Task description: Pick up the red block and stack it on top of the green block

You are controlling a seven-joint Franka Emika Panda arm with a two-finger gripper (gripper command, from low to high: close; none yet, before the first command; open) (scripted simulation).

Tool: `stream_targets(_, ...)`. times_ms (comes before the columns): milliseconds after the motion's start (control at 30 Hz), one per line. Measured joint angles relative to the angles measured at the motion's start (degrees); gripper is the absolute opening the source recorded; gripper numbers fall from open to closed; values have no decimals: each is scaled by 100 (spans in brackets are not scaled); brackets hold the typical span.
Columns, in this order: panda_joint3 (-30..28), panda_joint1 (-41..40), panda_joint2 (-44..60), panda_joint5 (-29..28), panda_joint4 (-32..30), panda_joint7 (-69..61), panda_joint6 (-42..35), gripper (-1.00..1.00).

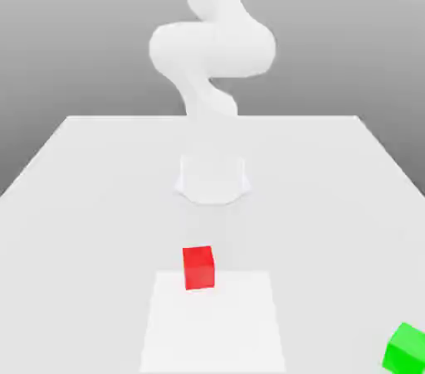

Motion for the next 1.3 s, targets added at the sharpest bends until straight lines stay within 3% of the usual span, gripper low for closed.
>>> stream_targets(533, -374, -48, 2837, -192, -3112, -901, 2353, 0)
stream_targets(800, -134, -245, 5089, 245, -3244, -1372, 4189, 0)
stream_targets(833, -86, -292, 5199, 259, -3231, -1386, 4284, -100)
stream_targets(1067, -77, -305, 5178, 234, -3234, -1362, 4264, -100)
stream_targets(1300, -138, -311, 3865, 3, -3415, -1196, 3133, -100)
